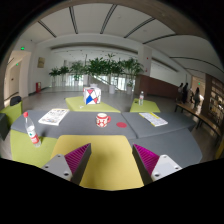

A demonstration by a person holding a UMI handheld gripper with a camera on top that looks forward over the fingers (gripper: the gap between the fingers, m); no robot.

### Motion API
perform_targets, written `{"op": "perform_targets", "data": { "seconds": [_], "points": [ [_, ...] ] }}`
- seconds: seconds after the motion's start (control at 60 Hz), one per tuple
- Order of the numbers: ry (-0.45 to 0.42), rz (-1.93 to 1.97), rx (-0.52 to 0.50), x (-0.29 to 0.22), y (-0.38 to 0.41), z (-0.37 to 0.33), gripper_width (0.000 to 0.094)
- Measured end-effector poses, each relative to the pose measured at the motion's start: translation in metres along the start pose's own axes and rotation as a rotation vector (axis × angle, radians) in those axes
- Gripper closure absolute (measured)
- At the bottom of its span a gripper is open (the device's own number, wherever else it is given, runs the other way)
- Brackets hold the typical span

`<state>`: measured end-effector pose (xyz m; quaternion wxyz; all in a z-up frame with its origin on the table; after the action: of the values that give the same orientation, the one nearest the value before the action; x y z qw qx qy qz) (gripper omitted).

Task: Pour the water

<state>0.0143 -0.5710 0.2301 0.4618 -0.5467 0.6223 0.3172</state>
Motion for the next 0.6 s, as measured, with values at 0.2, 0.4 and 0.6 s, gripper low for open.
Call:
{"op": "perform_targets", "data": {
  "seconds": [0.2,0.4,0.6],
  "points": [
    [0.025,-0.037,-0.010,0.009,0.023,-0.007,0.0078],
    [0.038,-0.039,-0.091,0.031,0.112,-0.027,0.0078],
    [0.023,-0.057,-0.231,0.042,0.240,-0.022,0.0078]
  ]
}}
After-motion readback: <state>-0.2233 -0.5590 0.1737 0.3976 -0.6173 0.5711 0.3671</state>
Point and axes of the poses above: the point between the fingertips, and its own axes, seen from behind it with the camera up: y to the left, x down, z forward, the way the camera looks, the point moved 2 cm from there along -z, backward, against the way the camera looks
